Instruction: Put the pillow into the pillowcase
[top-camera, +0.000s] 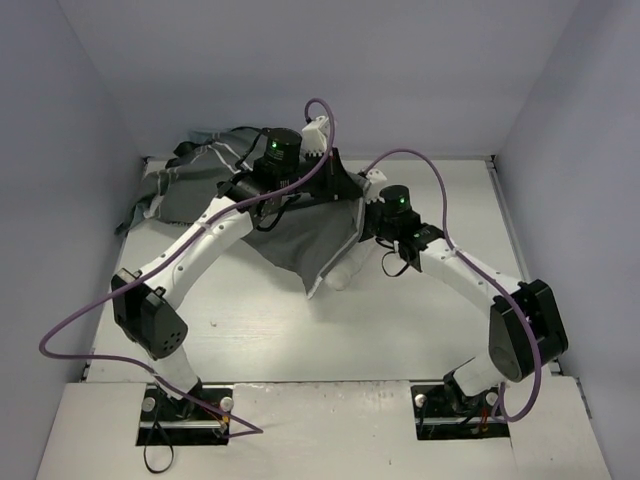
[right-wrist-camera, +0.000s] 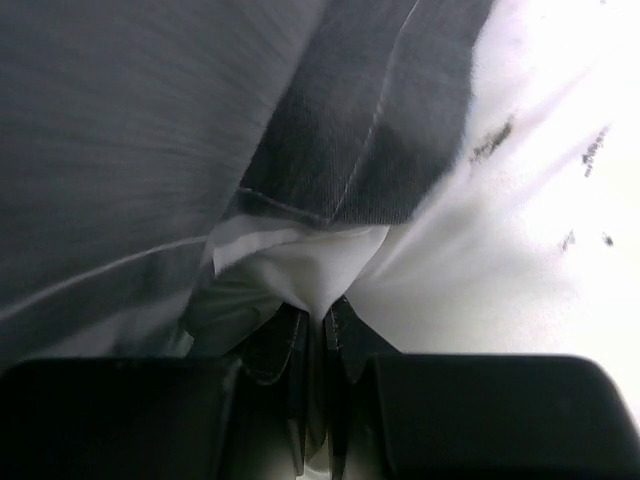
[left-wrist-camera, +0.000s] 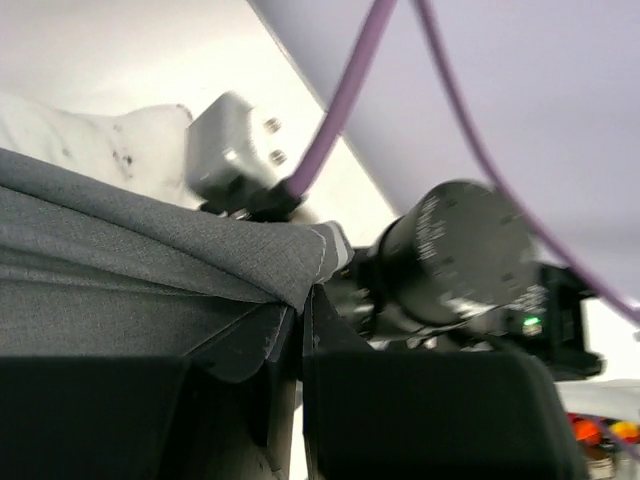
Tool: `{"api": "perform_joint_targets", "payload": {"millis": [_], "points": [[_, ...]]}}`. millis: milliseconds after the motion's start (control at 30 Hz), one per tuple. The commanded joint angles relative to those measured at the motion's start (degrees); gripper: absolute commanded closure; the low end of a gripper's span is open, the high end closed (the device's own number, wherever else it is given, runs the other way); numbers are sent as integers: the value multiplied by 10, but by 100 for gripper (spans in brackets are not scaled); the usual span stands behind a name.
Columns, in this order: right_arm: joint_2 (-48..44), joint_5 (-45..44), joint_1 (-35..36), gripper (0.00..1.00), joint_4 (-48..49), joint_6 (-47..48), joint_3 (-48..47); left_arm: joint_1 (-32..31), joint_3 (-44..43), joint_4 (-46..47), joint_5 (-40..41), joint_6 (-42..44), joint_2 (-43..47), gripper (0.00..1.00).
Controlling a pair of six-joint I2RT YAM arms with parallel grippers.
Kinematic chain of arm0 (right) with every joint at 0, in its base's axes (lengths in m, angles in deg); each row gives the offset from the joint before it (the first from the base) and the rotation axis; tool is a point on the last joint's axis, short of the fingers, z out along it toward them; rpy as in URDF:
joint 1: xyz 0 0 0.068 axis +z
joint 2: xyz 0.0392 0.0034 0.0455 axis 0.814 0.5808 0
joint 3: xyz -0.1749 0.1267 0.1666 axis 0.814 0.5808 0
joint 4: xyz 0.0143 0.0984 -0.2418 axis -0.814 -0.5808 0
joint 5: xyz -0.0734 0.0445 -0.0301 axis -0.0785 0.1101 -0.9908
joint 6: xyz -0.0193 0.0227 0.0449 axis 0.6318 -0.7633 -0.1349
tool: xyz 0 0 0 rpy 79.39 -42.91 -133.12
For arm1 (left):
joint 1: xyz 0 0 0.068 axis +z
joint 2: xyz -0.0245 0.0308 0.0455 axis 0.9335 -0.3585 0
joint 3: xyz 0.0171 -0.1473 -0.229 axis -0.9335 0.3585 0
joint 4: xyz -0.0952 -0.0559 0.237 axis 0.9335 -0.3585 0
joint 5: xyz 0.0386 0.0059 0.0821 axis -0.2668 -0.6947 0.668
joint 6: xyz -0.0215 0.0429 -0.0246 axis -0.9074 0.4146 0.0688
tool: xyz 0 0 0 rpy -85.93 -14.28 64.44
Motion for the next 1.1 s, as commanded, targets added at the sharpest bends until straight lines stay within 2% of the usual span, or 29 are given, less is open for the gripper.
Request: {"api": "perform_joint_targets", "payload": {"millis": [0, 200, 333, 533, 600, 633, 700, 867, 967, 1067], "points": [[16, 9, 19, 100, 112, -32, -11, -15, -75, 138, -75, -78, 33, 100], [21, 3, 35, 100, 120, -46, -53, -60, -190, 87, -75, -63, 11, 100], [2, 16, 22, 100, 119, -62, -131, -75, -211, 85, -65, -64, 26, 100], [38, 42, 23, 100, 122, -88, -155, -140, -242, 88, -92, -93, 6, 100], [50, 5, 31, 100, 130, -41, -126, -153, -230, 86, -102, -98, 10, 100], [68, 29, 18, 100, 123, -45, -103, -152, -197, 67, -88, -93, 29, 100], [75, 48, -4, 100, 122, -70, -73, -144, -152, 42, -53, -50, 59, 100], [26, 26, -18, 99, 112, -41, 52, -84, -23, -45, 57, 1, 156, 100], [-9, 29, -33, 89, 95, -37, 96, -48, 3, -75, 75, 19, 184, 100], [-37, 31, -36, 67, 83, -24, 126, -6, 17, -89, 75, 46, 183, 100]]}}
